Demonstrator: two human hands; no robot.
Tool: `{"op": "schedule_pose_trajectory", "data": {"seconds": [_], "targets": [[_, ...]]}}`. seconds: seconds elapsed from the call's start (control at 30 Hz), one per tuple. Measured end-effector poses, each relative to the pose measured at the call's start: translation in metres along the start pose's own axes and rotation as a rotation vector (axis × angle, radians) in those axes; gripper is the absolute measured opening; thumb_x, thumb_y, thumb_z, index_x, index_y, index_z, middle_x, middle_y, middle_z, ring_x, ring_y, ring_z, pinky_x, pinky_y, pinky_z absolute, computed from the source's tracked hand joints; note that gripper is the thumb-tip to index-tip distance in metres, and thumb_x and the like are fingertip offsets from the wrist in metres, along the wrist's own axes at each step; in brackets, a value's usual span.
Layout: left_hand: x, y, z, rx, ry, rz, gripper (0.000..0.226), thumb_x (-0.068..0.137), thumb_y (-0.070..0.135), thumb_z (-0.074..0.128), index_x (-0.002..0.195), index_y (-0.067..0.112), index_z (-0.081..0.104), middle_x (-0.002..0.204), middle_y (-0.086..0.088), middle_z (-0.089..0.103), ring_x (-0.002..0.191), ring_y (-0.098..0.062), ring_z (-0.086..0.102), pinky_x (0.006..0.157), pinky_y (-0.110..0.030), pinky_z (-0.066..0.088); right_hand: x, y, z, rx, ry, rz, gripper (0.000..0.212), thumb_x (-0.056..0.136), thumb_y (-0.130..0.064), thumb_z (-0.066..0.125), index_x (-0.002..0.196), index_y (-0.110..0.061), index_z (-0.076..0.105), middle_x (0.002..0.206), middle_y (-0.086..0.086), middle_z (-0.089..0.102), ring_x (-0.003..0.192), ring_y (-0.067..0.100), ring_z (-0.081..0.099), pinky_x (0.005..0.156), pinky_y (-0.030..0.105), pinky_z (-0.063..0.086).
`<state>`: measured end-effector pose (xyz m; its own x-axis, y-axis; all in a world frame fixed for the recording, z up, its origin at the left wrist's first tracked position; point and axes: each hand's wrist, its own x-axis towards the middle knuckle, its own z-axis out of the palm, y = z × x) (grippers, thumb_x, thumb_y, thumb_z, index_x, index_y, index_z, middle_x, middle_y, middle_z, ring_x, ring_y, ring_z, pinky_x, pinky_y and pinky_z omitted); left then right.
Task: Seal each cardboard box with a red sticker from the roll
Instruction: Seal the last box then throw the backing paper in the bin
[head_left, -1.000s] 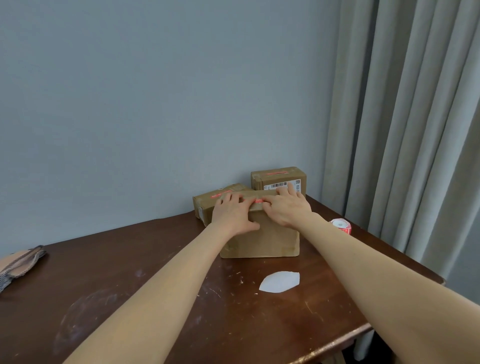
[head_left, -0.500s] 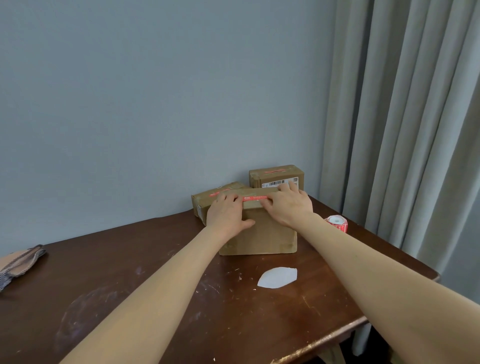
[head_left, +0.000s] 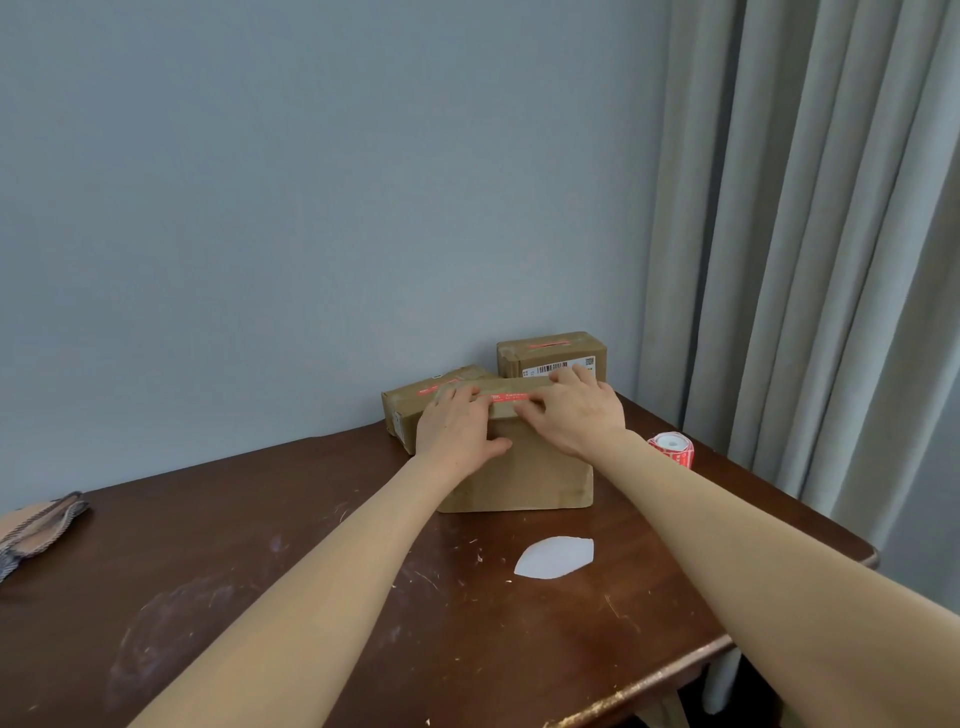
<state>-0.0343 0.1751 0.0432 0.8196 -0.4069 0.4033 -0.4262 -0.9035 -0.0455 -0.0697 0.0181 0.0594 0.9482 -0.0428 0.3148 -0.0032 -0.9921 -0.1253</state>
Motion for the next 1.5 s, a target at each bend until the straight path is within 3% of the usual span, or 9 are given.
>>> {"op": "schedule_pose_trajectory", "data": {"seconds": [0.33,0.5,0.77,0.93,1.23,1.4,1.5], "targets": [[0.000,-0.006,0.002,0.052,0.017,-0.018,0.072,0.081,0.061,0.058,0.135,0.016,0.048,0.140,-0.001,0.045,0.130,-0.020,0.037,0.104,-0.035,0.033,0.005,0.003,-0.002,0.039,-0.027,0.054,0.057,0.095,-0.056,0.035,0.122,-0.015,0.062,0.129,0.010,0.050,0.121,0.030,0.043,0.092,0.043,0.042],[0.007,-0.008,-0.004,0.037,-0.031,-0.033,0.085,0.075,0.066,0.060,0.141,0.017,0.037,0.143,-0.004,0.040,0.131,-0.024,0.035,0.107,-0.037,0.031,0.009,0.005,-0.001,0.070,-0.073,0.075,0.058,0.096,-0.057,0.030,0.133,-0.019,0.053,0.136,0.012,0.039,0.125,0.032,0.038,0.098,0.046,0.041],[0.007,-0.005,-0.001,0.099,-0.067,-0.021,0.079,0.076,0.066,0.057,0.140,0.020,0.042,0.144,-0.003,0.039,0.131,-0.025,0.034,0.105,-0.039,0.030,0.012,0.006,-0.001,0.036,-0.093,0.054,0.056,0.098,-0.055,0.026,0.131,-0.021,0.057,0.134,0.011,0.040,0.125,0.032,0.037,0.098,0.046,0.041],[0.002,-0.007,-0.006,0.042,0.028,0.024,0.068,0.081,0.059,0.058,0.137,0.022,0.047,0.144,0.000,0.041,0.131,-0.021,0.036,0.105,-0.036,0.033,0.006,0.008,-0.002,-0.024,0.087,0.008,0.052,0.098,-0.051,0.031,0.119,-0.020,0.067,0.123,0.008,0.051,0.119,0.028,0.044,0.092,0.041,0.042],[0.001,-0.004,-0.010,0.061,0.021,0.017,0.062,0.082,0.059,0.058,0.134,0.025,0.052,0.146,0.001,0.039,0.133,-0.022,0.033,0.106,-0.038,0.031,0.005,0.006,-0.003,-0.028,0.098,-0.007,0.051,0.099,-0.050,0.032,0.120,-0.019,0.068,0.130,0.005,0.051,0.124,0.028,0.040,0.099,0.041,0.038],[-0.001,-0.004,-0.007,0.042,0.002,0.008,0.062,0.083,0.058,0.057,0.136,0.026,0.050,0.145,0.001,0.040,0.133,-0.021,0.033,0.107,-0.037,0.029,0.003,0.006,0.001,0.043,0.076,0.016,0.048,0.100,-0.047,0.033,0.115,-0.019,0.069,0.121,0.006,0.055,0.117,0.027,0.044,0.094,0.041,0.041],[0.002,-0.006,-0.008,0.048,0.014,-0.013,0.070,0.079,0.062,0.059,0.137,0.025,0.046,0.142,0.000,0.041,0.131,-0.021,0.035,0.104,-0.037,0.032,0.007,0.009,-0.004,0.043,0.058,0.036,0.048,0.100,-0.046,0.030,0.121,-0.020,0.065,0.128,0.009,0.050,0.122,0.030,0.041,0.094,0.042,0.040]]}}
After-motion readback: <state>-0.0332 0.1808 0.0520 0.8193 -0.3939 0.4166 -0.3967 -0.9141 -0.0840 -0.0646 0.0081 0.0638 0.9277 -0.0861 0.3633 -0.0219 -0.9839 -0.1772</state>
